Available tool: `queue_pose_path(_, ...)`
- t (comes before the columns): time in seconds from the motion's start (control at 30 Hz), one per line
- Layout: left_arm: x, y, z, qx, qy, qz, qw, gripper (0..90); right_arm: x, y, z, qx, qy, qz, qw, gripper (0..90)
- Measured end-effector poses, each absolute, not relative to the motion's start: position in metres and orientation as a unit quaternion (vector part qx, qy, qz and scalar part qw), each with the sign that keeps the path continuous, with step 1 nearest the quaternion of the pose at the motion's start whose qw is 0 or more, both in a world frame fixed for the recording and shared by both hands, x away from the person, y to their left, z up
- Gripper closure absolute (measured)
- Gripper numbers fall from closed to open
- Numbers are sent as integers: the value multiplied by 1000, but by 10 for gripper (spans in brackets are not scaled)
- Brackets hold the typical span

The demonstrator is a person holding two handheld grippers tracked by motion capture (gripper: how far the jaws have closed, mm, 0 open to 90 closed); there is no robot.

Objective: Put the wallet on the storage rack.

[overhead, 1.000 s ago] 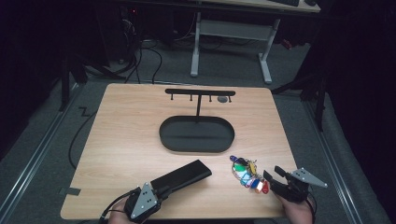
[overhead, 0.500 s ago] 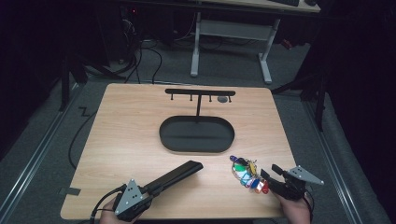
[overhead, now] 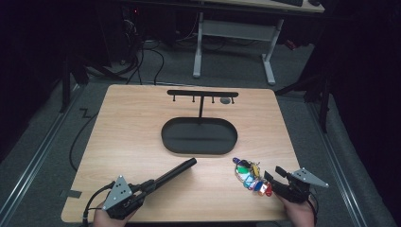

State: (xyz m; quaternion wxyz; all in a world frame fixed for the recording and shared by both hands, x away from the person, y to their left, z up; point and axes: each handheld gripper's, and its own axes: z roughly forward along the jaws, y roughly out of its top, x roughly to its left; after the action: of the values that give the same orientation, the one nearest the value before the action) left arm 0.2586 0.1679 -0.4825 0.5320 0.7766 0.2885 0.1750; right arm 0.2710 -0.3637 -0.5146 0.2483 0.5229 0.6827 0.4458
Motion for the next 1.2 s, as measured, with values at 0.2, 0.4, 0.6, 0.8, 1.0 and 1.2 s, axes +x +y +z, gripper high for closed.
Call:
queue_pose_path(0.2, 260, 172, -481, 767, 297, 164, 544, 820, 270, -364, -515, 525, 681, 446, 247, 422)
queue_pose_path(0.4, 259, 172, -481, 769, 293, 161, 544, 819, 270, -364, -515, 525, 681, 445, 248, 423)
queue_pose_path(0.6, 263, 178, -483, 764, 306, 165, 543, 818, 270, -364, -515, 523, 682, 446, 249, 423)
queue_pose_path(0.8, 267, 182, -485, 759, 314, 168, 546, 814, 270, -366, -514, 522, 680, 449, 250, 422)
queue_pose_path(1.0, 270, 186, -488, 753, 321, 164, 551, 805, 271, -365, -515, 524, 683, 445, 246, 422)
queue_pose_path(1.2, 270, 187, -488, 753, 323, 169, 548, 797, 271, -365, -515, 522, 684, 446, 246, 422)
